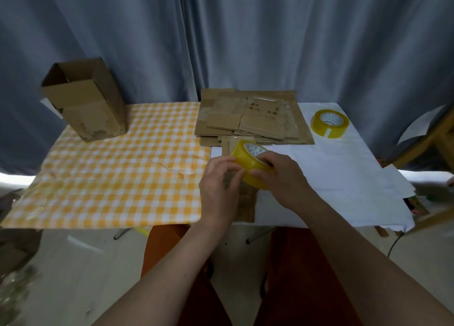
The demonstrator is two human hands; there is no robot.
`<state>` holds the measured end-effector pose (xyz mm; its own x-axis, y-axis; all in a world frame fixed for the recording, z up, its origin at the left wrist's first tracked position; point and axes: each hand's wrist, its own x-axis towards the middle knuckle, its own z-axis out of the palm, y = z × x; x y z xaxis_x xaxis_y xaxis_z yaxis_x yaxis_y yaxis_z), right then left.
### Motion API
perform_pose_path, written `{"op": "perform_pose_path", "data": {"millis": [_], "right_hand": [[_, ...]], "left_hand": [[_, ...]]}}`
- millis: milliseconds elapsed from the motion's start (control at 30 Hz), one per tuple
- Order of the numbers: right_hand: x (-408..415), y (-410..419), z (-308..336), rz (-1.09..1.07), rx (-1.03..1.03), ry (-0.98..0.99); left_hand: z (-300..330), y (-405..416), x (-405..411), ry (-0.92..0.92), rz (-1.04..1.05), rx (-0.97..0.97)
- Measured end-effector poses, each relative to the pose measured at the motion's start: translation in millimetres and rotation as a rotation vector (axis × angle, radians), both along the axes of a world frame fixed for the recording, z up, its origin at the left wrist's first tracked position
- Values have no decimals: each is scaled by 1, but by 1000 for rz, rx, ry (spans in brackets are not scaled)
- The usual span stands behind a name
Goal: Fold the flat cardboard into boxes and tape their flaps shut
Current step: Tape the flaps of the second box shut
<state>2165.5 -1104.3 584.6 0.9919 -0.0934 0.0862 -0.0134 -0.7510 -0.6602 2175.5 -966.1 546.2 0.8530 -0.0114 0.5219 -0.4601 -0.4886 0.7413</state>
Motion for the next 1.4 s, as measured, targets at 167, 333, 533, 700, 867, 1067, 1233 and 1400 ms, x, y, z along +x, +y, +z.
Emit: {"op": "perform_pose_path", "data": {"millis": [167,333,533,700,867,1067,1233,1400], "right_hand": [[-5,3,-6,25,-300,-41],[-9,-3,-16,-213,-142,-546],[-4,-10,-33,-294,986,-223],[-4,-28,-38,-266,643,-360],[-15,-48,-52,-384,359,-405],[-20,-51,-60,-387,255,-432],[-22,-49,-62,-375,240,-438],[-27,-60,-72,-306,92,-333]], "left_hand": [[7,3,4,71,28,-84],[7,2,7,395,87,-409],[15,-6,4,646,-10,-756],[5,3,1,682,101,-692],[-10,23,2,722,154,-645],[-22,28,5,975,16,-860],[-32,26,1,1029,31,-766],[-37,37,7,937,260,-748]]}}
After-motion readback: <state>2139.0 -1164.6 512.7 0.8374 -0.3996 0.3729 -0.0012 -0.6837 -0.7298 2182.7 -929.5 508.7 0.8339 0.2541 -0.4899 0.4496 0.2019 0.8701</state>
